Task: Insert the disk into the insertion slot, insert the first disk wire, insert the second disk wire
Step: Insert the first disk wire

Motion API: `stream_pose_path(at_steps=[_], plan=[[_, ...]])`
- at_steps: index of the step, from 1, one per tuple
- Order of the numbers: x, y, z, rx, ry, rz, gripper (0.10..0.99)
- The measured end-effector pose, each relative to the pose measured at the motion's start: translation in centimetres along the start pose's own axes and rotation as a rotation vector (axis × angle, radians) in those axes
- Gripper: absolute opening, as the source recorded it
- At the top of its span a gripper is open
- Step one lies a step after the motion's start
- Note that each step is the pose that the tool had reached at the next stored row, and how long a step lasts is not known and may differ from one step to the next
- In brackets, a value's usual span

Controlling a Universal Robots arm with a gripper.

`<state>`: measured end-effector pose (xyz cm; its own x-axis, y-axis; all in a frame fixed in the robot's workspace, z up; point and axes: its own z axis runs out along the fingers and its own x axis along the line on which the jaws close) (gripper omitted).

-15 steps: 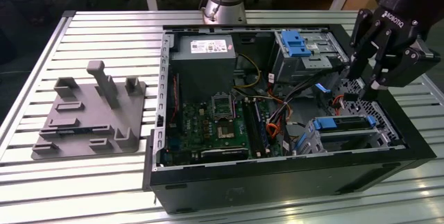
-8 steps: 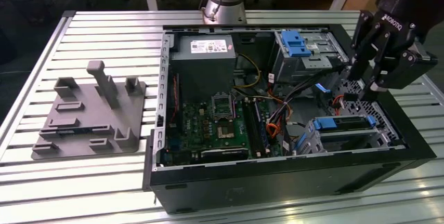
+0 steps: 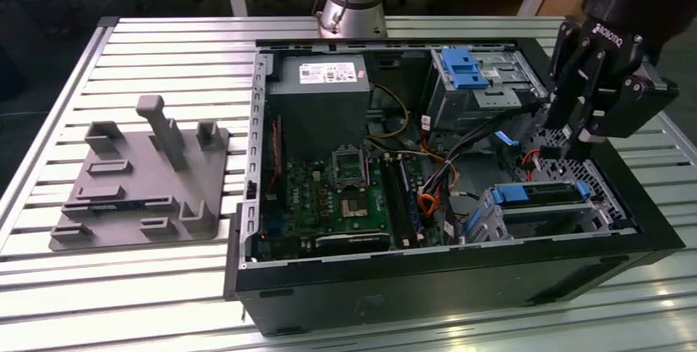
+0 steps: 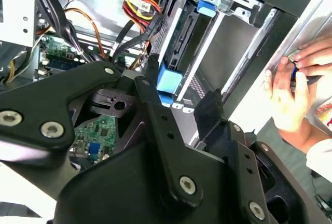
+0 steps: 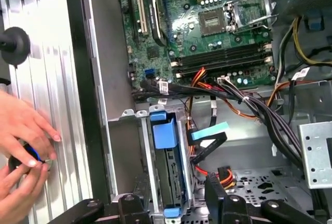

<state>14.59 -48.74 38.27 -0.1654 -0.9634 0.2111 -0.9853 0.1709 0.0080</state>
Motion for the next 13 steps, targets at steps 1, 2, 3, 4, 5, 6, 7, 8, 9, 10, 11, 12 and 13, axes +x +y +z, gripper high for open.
stream_pose_path(at_steps=[1,2,3,4,5,6,7,8,9,10,11,12,13], plan=[[-0.18,0.02,0.12,0.000,0.0014,-0.001,0.557],[-0.38,0.02,0.26,0.001,0.0032,-0.002,0.557],[-0.55,-0.01,0.39,0.002,0.0062,-0.002,0.557],[-0.67,-0.04,0.51,0.002,0.0100,-0.002,0.557],[-0.78,-0.08,0.62,0.003,0.0141,-0.002,0.557],[-0.88,-0.14,0.74,0.004,0.0184,-0.002,0.557],[-0.97,-0.23,0.84,0.004,0.0223,-0.002,0.557],[-1.04,-0.34,0.93,0.005,0.0264,-0.003,0.557],[-1.10,-0.46,1.02,0.005,0.0314,-0.003,0.557],[-1.16,-0.58,1.10,0.004,0.0359,-0.003,0.557],[-1.21,-0.69,1.18,0.004,0.0405,-0.003,0.557],[-1.27,-0.81,1.25,0.004,0.0454,-0.003,0.557],[-1.33,-0.93,1.32,0.003,0.0493,-0.004,0.557]])
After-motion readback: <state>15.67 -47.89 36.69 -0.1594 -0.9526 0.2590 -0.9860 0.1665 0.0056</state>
